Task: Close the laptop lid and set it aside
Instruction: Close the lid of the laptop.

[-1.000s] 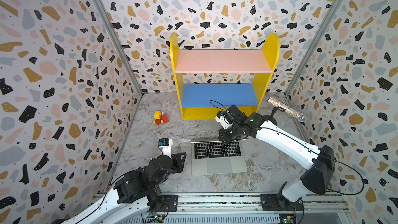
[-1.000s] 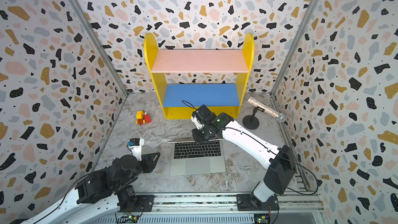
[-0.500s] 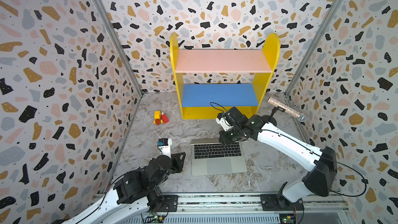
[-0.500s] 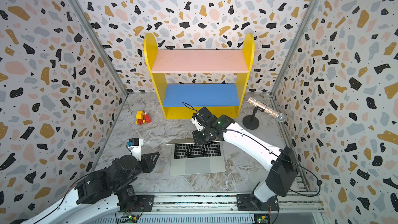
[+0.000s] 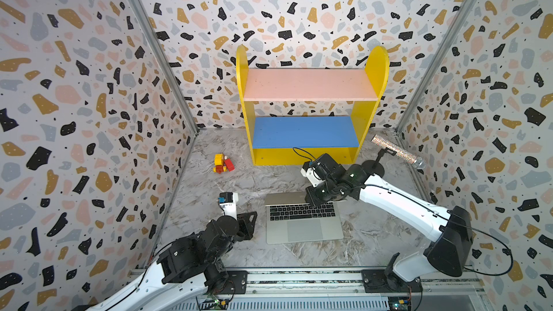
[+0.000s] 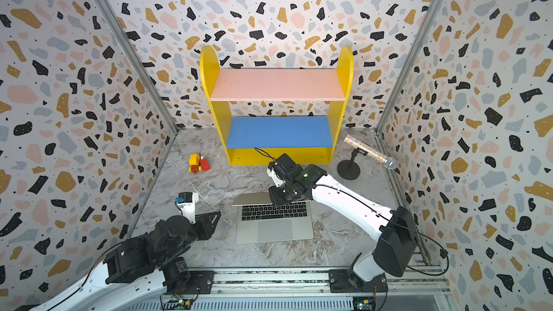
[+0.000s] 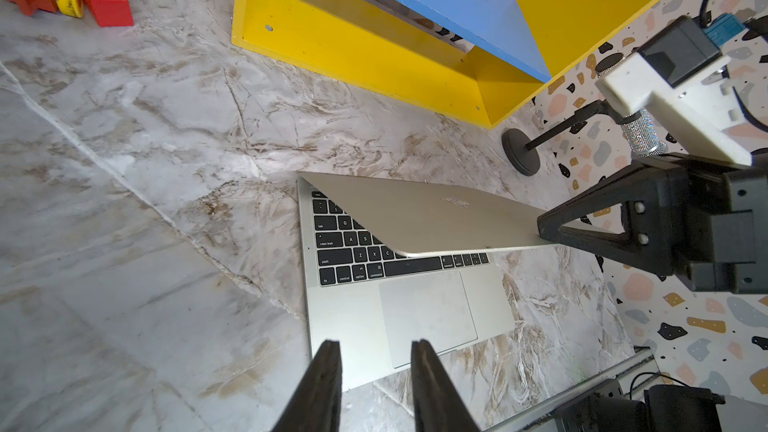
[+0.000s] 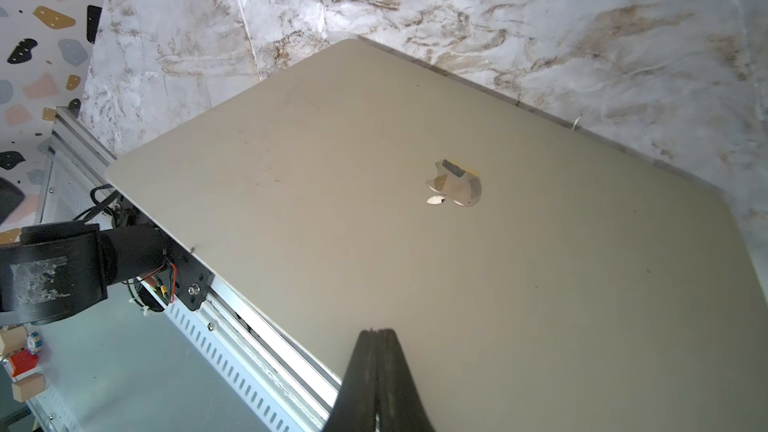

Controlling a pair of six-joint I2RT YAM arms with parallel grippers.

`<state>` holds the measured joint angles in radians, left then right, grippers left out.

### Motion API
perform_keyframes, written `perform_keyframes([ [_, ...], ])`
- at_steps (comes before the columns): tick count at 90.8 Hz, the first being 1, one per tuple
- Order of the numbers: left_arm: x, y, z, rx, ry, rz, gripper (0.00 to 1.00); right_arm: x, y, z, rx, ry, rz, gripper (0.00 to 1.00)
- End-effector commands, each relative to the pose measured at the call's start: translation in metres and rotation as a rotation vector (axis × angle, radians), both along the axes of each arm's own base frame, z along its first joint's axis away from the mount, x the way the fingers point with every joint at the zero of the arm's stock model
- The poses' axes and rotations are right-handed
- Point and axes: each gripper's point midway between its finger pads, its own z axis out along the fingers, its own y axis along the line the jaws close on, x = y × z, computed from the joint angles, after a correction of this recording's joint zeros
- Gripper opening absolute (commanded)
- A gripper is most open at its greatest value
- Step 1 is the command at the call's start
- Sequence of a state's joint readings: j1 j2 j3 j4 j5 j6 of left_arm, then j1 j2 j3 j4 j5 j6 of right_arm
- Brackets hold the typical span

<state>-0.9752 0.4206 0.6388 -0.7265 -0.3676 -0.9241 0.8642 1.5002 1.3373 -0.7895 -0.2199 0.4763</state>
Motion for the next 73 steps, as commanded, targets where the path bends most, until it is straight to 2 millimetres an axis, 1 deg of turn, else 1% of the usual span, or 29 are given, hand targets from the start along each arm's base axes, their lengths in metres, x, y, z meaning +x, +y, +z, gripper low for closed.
perform_keyframes([
  [1,0.003,0.002,0.014,-0.030,-0.033,0.019,0.32,-0.020,-0.011,-0.006,-0.030,0.058,0.011,0.08],
  [30,0.003,0.001,0.014,-0.033,-0.031,0.017,0.32,-0.024,-0.013,-0.016,-0.032,0.078,0.005,0.07],
  [50,0.005,0.001,0.016,-0.030,-0.036,0.021,0.32,-0.030,-0.016,-0.024,-0.041,0.096,0.005,0.07],
  [73,0.007,-0.003,0.018,-0.028,-0.038,0.014,0.32,-0.038,-0.019,-0.031,-0.054,0.111,0.007,0.07],
])
